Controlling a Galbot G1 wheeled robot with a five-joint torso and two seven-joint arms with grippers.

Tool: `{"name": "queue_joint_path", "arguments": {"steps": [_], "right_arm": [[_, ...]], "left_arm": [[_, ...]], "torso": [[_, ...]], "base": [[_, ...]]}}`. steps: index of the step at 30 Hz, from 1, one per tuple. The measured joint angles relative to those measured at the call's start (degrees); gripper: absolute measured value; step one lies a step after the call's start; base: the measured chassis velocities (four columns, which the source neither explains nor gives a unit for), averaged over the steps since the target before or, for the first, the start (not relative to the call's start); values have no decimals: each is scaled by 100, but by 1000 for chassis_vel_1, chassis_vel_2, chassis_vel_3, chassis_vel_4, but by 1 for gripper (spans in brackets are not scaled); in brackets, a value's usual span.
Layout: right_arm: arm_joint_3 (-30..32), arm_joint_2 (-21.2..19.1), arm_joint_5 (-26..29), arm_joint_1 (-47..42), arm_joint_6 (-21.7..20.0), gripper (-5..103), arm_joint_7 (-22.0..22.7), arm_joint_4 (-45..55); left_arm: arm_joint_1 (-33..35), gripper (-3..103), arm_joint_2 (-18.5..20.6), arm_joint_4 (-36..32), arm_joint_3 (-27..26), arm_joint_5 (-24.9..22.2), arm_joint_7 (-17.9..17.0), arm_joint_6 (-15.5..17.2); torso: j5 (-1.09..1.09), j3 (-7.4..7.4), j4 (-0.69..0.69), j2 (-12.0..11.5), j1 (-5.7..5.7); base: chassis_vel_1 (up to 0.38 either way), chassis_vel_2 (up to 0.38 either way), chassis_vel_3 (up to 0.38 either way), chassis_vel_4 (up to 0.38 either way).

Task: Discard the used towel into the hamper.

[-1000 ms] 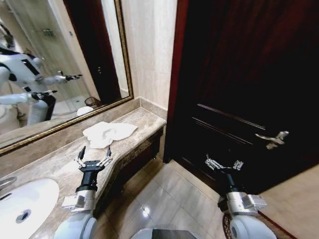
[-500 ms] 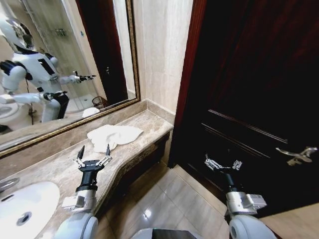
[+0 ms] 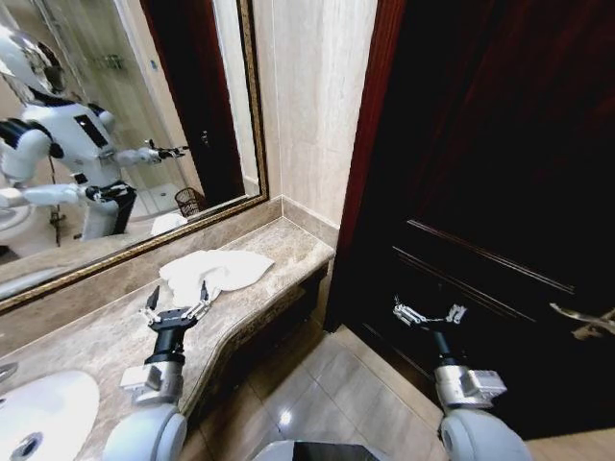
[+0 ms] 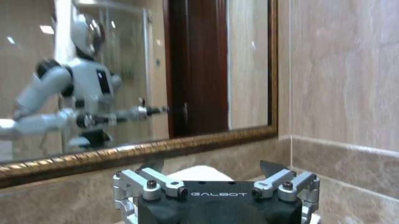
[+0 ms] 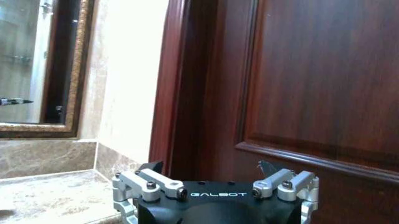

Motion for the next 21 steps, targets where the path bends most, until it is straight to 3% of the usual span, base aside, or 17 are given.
{"name": "queue_joint_path", "arguments": {"steps": [1,3,4,6,8,11,12,15,16,21], "right_arm": [[0,0,0,0,0,100,0,0],[7,-19,84,35,28,100,111,-82],[7,-19,84,35,28,100,111,-82],[32,-52,164,70,54,100,136,-175],[40,-63,186,96,54,100,136,-217],[79,-54,212,118,82,100,132,-333],[79,-54,212,118,82,100,132,-333],[70,-58,236,161,95,100,146,-418],[70,-58,236,161,95,100,146,-418],[118,-132,406,156,61,100,272,-446]], "left_arm": [[0,100,0,0,0,0,0,0],[-453,100,631,10,-80,-946,-342,856],[-453,100,631,10,-80,-946,-342,856],[-814,100,1131,142,-112,-1677,-533,1304],[-941,100,1278,237,-107,-1827,-604,1429],[-1485,100,1716,681,-14,-2288,-938,1926],[-1485,100,1716,681,-14,-2288,-938,1926],[-2038,100,2006,1049,76,-2975,-1383,2337],[-2038,100,2006,1049,76,-2975,-1383,2337],[-2797,100,2608,1928,230,-3713,-1527,3020]], "torso": [[0,0,0,0,0],[-2,0,1,0,-2],[-2,0,1,0,-2],[-1,0,-1,0,-2],[-1,0,1,1,-3],[-2,0,1,0,-2],[-2,0,1,0,-2],[-2,0,0,0,-2],[-2,0,0,0,-2],[-4,0,0,0,-1]], "base": [[0,0,0,0],[0,0,0,0],[0,0,0,0],[0,0,0,0],[0,0,0,0],[0,0,0,0],[0,0,0,0],[0,0,0,0],[0,0,0,0],[0,0,0,0]]}}
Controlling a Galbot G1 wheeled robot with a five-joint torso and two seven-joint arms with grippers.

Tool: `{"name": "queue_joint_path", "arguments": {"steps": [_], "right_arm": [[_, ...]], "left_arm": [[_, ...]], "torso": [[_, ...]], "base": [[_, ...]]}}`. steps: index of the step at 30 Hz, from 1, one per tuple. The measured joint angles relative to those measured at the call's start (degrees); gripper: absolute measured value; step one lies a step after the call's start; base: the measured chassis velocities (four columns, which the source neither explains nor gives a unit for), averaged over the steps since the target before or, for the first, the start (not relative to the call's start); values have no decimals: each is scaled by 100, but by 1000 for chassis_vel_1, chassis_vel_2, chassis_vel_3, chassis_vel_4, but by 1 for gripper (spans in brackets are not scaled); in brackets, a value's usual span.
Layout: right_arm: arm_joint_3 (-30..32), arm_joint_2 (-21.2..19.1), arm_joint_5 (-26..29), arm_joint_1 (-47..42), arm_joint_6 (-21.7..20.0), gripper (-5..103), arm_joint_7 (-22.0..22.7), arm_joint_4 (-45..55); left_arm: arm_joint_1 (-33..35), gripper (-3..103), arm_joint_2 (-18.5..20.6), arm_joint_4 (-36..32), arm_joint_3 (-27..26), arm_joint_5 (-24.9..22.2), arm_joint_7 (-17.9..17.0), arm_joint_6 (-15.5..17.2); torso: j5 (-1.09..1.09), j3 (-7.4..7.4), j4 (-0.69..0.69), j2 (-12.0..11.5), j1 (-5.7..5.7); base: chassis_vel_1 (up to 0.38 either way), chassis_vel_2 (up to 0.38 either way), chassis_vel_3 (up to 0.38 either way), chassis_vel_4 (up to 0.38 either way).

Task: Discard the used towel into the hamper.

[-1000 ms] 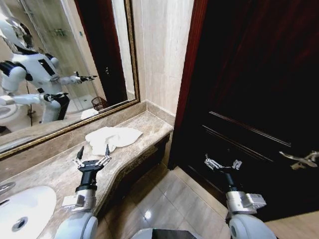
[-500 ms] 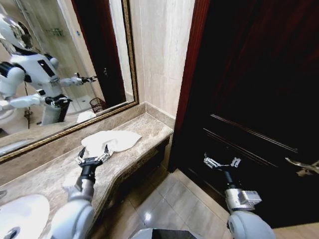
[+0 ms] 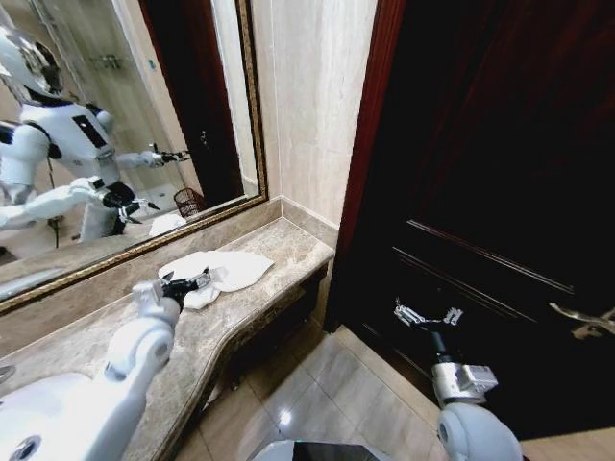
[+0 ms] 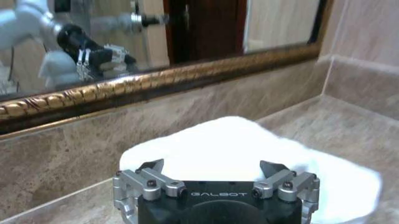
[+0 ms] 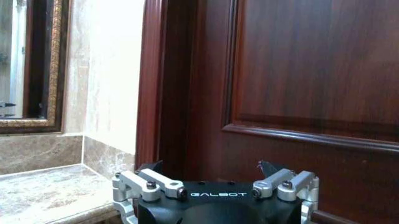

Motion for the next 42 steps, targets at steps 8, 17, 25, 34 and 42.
{"name": "queue_joint_path", "arguments": {"steps": [8,17,25,34,42], "right_arm": [[14,17,-6,22,-2,100,65,-9],[-48,44,-81,141,-2,100,66,-73],[-46,24,-96,159,9,100,66,-121],[-38,8,-118,228,18,100,62,-174],[-4,10,-155,249,59,100,58,-250]], "left_arm": [[-490,100,637,605,116,-228,980,434],[-816,100,1003,1172,352,351,2819,418],[-1366,100,813,1776,1010,468,2802,396],[-1950,100,556,2152,1634,438,2518,384],[-2017,100,511,2333,1719,513,2265,377]], "torso": [[4,-1,1,0,0],[5,-1,1,0,0],[4,-1,0,0,0],[5,-1,-1,0,0],[4,-1,-1,0,0]], "base": [[0,0,0,0],[0,0,0,0],[0,0,0,0],[0,0,0,0],[0,0,0,0]]}}
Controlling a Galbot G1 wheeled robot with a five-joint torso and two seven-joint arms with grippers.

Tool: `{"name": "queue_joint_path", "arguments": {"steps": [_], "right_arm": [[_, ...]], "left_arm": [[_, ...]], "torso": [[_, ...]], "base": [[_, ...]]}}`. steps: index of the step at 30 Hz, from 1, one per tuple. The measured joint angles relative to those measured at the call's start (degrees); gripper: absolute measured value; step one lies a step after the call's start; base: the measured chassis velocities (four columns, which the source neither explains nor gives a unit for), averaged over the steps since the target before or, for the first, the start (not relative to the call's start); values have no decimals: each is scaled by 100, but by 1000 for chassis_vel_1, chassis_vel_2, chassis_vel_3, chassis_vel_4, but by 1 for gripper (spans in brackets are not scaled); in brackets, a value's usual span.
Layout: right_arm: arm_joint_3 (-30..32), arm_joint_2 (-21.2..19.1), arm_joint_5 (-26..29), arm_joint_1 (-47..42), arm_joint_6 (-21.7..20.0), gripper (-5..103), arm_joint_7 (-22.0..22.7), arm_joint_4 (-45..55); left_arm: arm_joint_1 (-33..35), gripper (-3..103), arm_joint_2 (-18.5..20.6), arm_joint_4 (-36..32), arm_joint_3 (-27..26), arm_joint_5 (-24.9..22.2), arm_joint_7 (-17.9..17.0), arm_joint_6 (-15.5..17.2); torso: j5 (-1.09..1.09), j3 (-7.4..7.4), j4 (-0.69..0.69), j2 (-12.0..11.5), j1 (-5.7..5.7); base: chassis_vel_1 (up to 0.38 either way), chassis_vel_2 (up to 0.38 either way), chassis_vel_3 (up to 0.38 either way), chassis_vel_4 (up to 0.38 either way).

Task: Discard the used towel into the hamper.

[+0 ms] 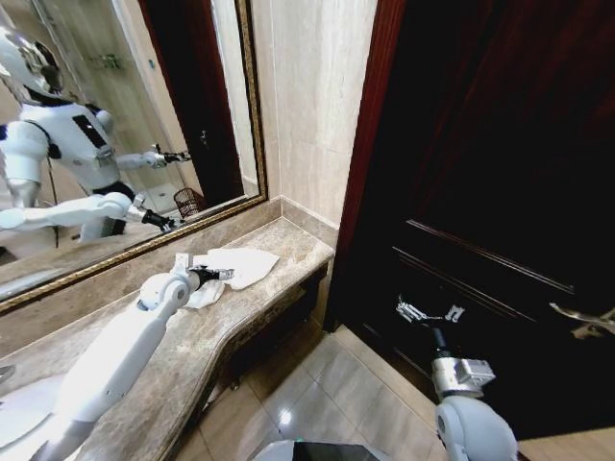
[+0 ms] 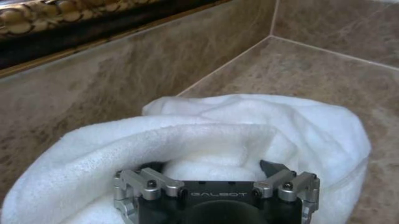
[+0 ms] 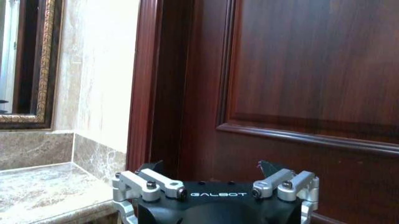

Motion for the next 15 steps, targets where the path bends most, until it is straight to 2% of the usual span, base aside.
{"name": "queue_joint_path", "arguments": {"steps": [11,12,13,15], "right_arm": [[-89,9,-64,131,-9,100,-1,-52],[-89,8,-64,138,-9,100,-1,-60],[-89,7,-66,138,-9,100,0,-68],[-89,7,-69,135,-9,100,0,-72]], "left_arm": [[185,100,90,59,-119,6,158,-10],[205,103,88,49,-123,7,161,-12],[214,100,85,47,-124,9,161,-12],[220,100,82,47,-124,12,162,-13]], "torso": [[-1,0,1,0,0],[0,0,1,0,0],[0,0,1,0,0],[1,0,1,0,0]], "base": [[0,0,0,0],[0,0,0,0],[0,0,0,0],[0,0,0,0]]}}
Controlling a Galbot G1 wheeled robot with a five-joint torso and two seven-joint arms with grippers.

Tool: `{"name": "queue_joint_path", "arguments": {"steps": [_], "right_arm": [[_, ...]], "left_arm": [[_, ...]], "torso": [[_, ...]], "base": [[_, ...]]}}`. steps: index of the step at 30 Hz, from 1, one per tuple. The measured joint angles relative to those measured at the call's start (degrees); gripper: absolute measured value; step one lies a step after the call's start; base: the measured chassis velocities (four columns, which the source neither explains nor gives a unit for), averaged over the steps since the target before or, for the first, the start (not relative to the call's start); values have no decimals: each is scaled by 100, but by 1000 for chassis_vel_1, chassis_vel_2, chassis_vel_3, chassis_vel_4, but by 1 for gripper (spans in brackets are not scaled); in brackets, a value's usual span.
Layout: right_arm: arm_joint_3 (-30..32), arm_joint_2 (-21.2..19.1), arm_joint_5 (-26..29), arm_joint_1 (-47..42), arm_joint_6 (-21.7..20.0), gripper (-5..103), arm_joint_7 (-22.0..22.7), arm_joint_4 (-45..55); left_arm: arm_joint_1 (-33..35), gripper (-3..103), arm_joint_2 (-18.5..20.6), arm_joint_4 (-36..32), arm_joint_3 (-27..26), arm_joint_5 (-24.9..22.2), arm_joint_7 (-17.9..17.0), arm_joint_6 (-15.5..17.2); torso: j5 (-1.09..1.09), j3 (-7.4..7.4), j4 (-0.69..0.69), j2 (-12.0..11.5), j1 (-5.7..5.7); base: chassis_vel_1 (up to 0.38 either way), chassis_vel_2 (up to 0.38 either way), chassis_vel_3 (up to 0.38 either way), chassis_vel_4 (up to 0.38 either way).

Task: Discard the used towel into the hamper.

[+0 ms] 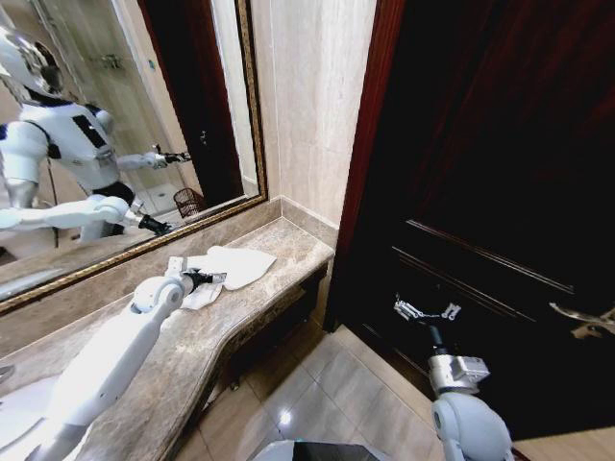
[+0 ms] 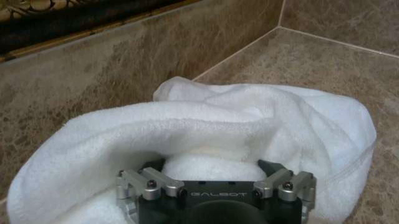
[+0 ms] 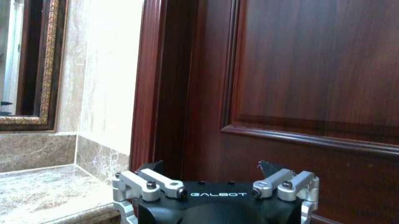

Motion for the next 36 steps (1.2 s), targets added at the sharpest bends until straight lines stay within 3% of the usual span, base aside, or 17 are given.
{"name": "queue_joint_path", "arguments": {"steps": [7,9,13,14,16,18,19,23,26,27,30,31,34,36], "right_arm": [[-9,19,-18,-13,14,100,0,-14],[-13,14,-19,-12,15,100,0,-14],[-16,-6,-20,-10,15,100,0,-6],[-16,-6,-20,-10,15,100,0,-6],[-18,-7,-20,-25,16,100,-1,9],[-19,-6,-21,-35,17,100,-2,19],[-21,-6,-21,-42,19,100,-2,34],[-25,-15,-16,-42,15,100,5,80],[-66,-31,34,-34,-21,100,91,161],[-66,-31,34,-34,-21,100,91,161],[-70,-39,44,-34,-25,100,101,191],[-70,-39,44,-34,-25,100,101,191],[-69,-67,53,-10,-25,100,105,197],[-68,-68,60,2,-25,100,108,205]], "left_arm": [[47,68,2,-49,-29,1,5,-1],[57,68,4,-61,-37,1,5,-1],[94,46,25,-113,-78,-11,14,-1],[94,46,25,-113,-78,-11,14,-1],[110,36,29,-127,-92,-17,16,-1],[116,36,29,-128,-97,-19,16,-1],[123,25,28,-130,-102,-20,18,-1],[134,18,20,-157,-108,-68,25,0],[232,10,24,-230,-95,-111,47,-529],[232,10,24,-230,-95,-111,47,-529],[374,10,23,-351,-100,-79,4,-1369],[374,10,23,-351,-100,-79,4,-1369],[618,10,-25,-742,-311,58,-210,-2050],[714,10,-43,-932,-398,65,-346,-2146]], "torso": [[-1,0,0,0,0],[-1,0,0,0,0],[-1,0,-1,0,0],[-1,0,-1,0,0],[-1,0,-1,0,0],[-1,0,-1,0,0],[-1,0,-1,0,0],[-1,0,-1,0,0],[-4,1,0,0,0],[-4,1,0,0,0],[-2,1,-1,0,0],[-2,1,-1,0,0],[-1,1,-1,0,0],[0,1,-1,0,0]], "base": [[0,0,0,0],[0,0,0,0],[0,0,0,0],[0,0,0,0],[0,0,0,0],[0,0,0,0],[0,0,0,0],[0,0,0,0],[0,0,0,0],[0,0,0,0],[0,0,0,0],[0,0,0,0],[0,0,0,0],[0,0,0,0]]}}
